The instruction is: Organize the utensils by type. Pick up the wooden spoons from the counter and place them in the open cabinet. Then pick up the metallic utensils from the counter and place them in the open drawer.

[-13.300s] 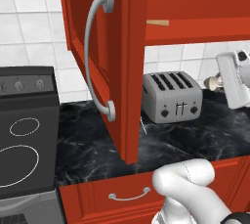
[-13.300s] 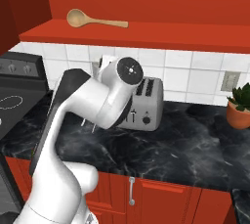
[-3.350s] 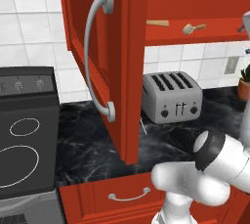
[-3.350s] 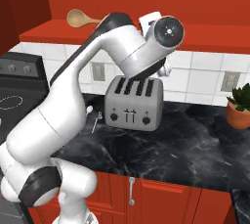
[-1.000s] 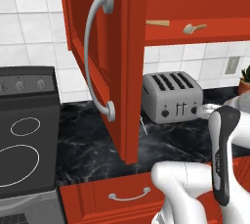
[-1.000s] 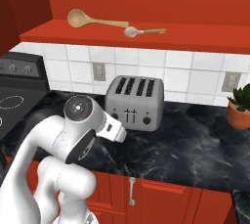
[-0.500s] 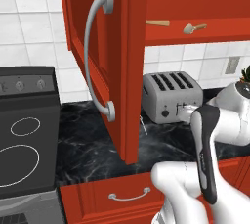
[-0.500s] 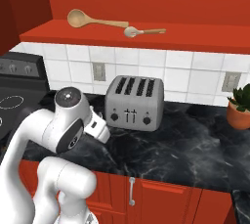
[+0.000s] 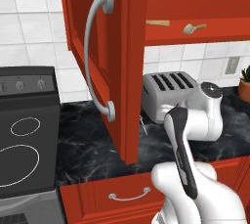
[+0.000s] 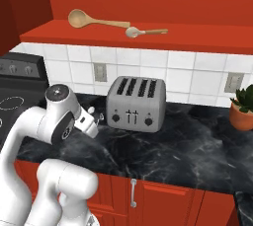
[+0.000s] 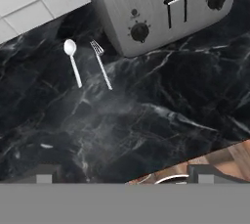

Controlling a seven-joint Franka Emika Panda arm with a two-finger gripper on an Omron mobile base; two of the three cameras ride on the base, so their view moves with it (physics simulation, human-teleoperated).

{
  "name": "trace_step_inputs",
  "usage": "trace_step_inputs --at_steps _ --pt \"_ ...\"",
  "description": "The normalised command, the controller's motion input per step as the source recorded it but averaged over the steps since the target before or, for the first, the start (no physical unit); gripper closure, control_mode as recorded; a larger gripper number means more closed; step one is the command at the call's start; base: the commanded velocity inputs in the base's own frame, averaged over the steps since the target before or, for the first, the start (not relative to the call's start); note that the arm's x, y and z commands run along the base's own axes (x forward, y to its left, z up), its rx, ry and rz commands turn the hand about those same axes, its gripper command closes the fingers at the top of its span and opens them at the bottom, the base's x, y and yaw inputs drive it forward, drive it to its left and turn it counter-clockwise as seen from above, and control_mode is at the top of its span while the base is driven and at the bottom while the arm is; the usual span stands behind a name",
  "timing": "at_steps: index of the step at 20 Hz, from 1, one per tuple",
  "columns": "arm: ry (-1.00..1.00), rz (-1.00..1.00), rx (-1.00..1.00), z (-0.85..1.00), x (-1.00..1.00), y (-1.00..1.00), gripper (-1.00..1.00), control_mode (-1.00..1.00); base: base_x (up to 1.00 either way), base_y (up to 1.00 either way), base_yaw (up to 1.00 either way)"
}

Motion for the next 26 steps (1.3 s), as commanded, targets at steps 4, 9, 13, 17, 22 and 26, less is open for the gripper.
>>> trace_step_inputs --at_steps 4,9,13,17,22,26 --pt "0.1 -0.18 -0.05 -0.18 0.61 0.39 -1.0 -1.0 0.0 0.0 0.0" --pt "0.23 -0.18 -0.01 -0.41 0.49 0.24 -1.0 -1.0 0.0 0.0 0.0" --pt "0.24 -0.15 0.0 -0.4 0.46 0.03 -1.0 -1.0 0.0 0.0 0.0" --pt "0.16 -0.06 0.0 -0.24 0.37 0.0 -1.0 -1.0 0.0 0.0 0.0" --pt "0.04 0.0 0.0 -0.18 0.3 0.0 -1.0 -1.0 0.0 0.0 0.0" --pt "-0.01 0.0 0.0 -0.32 0.15 0.02 -1.0 -1.0 0.0 0.0 0.0"
